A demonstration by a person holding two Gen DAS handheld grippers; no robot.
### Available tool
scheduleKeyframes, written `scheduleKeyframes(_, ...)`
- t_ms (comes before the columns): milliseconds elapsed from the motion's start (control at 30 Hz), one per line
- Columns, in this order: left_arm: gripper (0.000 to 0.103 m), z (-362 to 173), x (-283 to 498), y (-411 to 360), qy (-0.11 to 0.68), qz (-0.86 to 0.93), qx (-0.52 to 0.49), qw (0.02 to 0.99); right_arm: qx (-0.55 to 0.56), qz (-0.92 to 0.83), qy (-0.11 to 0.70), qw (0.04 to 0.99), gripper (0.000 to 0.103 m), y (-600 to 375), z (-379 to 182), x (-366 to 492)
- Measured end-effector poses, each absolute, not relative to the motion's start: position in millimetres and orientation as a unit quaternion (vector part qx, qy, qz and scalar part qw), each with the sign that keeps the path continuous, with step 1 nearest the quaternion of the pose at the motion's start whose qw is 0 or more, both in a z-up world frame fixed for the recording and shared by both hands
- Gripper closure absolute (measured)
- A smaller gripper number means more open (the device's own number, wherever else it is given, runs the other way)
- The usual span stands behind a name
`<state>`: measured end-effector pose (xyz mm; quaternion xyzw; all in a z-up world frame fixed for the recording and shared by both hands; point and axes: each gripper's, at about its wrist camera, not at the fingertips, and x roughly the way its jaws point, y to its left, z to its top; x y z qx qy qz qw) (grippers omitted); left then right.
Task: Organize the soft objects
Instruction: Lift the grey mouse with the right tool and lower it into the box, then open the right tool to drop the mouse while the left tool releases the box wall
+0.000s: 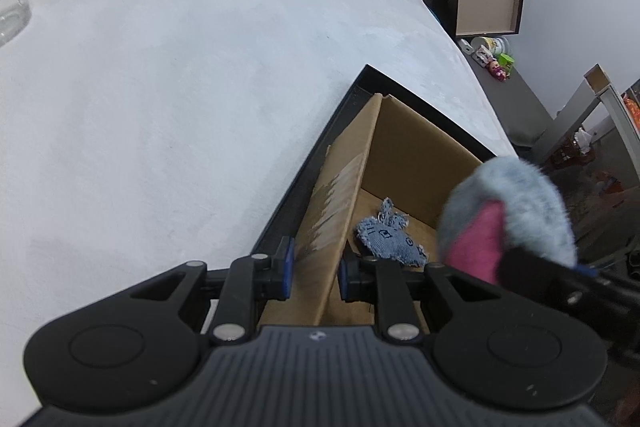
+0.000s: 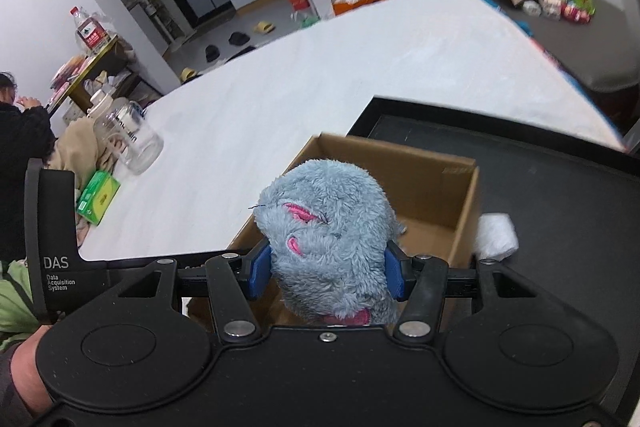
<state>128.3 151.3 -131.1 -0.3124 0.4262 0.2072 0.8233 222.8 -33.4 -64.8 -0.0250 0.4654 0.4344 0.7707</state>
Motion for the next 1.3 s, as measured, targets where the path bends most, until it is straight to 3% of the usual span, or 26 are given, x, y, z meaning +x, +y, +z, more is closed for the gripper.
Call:
scheduleKeyframes(700,0.081,-135.5,120.6,166.4,0.417,0.201,-0.324,0.825,-0.040,0.436,0.531,0.726,0.042,-11.2,-94.2,214.4)
scheduleKeyframes(1300,0.075,-126.5,115.6,151.6,0.436,0.189,-0.273,0.837,-0.020,0.434,0.470,0.768,0.043,-46.7,-62.6,221.8)
